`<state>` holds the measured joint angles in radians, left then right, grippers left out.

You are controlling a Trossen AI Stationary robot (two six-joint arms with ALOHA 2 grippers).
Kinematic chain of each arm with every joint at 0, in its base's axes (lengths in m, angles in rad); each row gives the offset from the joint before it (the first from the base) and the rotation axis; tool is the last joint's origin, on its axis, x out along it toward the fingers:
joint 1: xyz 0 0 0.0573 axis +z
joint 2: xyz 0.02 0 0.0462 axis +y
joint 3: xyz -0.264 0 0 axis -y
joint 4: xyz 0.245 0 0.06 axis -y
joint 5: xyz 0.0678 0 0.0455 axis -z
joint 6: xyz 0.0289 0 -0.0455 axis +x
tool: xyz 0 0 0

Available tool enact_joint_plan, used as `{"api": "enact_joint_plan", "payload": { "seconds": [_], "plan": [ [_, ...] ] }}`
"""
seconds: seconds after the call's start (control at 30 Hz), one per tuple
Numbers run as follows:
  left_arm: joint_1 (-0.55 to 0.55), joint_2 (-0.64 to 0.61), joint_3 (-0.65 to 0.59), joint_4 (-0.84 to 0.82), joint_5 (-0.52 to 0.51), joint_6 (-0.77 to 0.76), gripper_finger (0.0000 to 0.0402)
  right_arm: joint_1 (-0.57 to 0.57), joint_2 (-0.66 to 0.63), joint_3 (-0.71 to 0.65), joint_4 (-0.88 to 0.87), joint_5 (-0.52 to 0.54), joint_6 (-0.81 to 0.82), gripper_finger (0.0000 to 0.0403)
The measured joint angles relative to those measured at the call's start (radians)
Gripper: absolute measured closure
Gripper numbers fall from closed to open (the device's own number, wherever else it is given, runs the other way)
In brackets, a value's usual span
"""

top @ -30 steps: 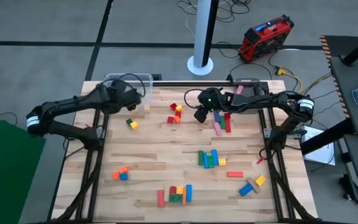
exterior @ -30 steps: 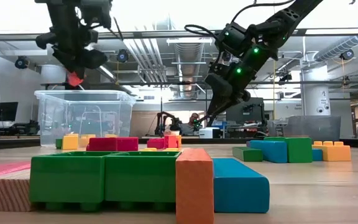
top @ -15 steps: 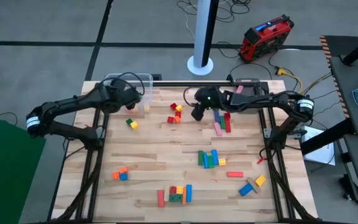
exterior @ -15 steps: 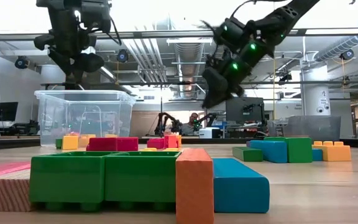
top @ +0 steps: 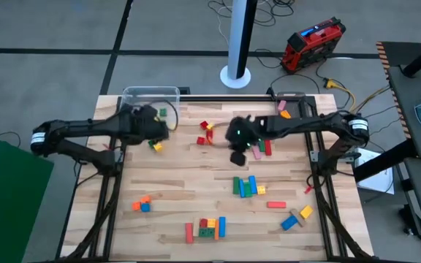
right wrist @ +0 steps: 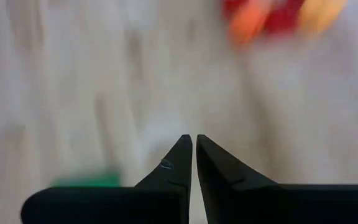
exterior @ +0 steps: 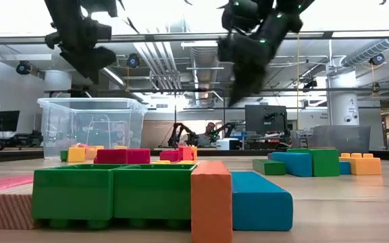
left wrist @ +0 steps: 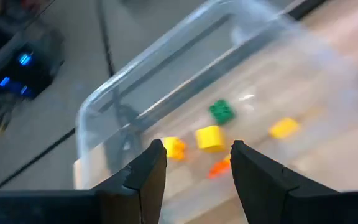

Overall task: Sort blocks by size
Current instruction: Put the green rectangular wooden block into the black bin

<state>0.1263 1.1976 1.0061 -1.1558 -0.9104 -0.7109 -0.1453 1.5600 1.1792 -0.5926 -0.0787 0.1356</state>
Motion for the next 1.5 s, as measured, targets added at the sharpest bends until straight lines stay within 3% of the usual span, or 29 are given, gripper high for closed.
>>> {"api": "enact_joint_plan", "payload": {
  "seconds": [0.27,0.43,0.6,0.83,1.1,1.5],
  "plan": [
    [-0.283,0.000,0.000,0.019,0.033,-0.003,0.0245,0.167,-0.007,-0.006,-0.261,-0.029,0.250,0.0392],
    [-0.443,-0.001,-0.004,0.034,0.039,-0.004,0.0245,0.253,-0.006,-0.010,-0.258,-0.075,0.274,0.0386],
    [-0.552,-0.001,-0.015,0.068,0.033,-0.013,0.0244,0.314,-0.006,-0.010,-0.205,0.051,0.268,0.0367],
    [-0.624,0.025,-0.019,0.088,0.007,-0.043,0.0244,0.347,0.009,-0.010,-0.134,0.054,0.319,0.0340],
    [-0.650,0.067,-0.020,0.097,0.002,-0.058,0.0244,0.364,0.144,0.027,-0.104,0.053,0.298,0.0389],
    [-0.651,0.105,-0.020,0.099,0.003,-0.061,0.0244,0.373,0.309,0.176,-0.152,0.056,0.246,0.0390]
  ]
}}
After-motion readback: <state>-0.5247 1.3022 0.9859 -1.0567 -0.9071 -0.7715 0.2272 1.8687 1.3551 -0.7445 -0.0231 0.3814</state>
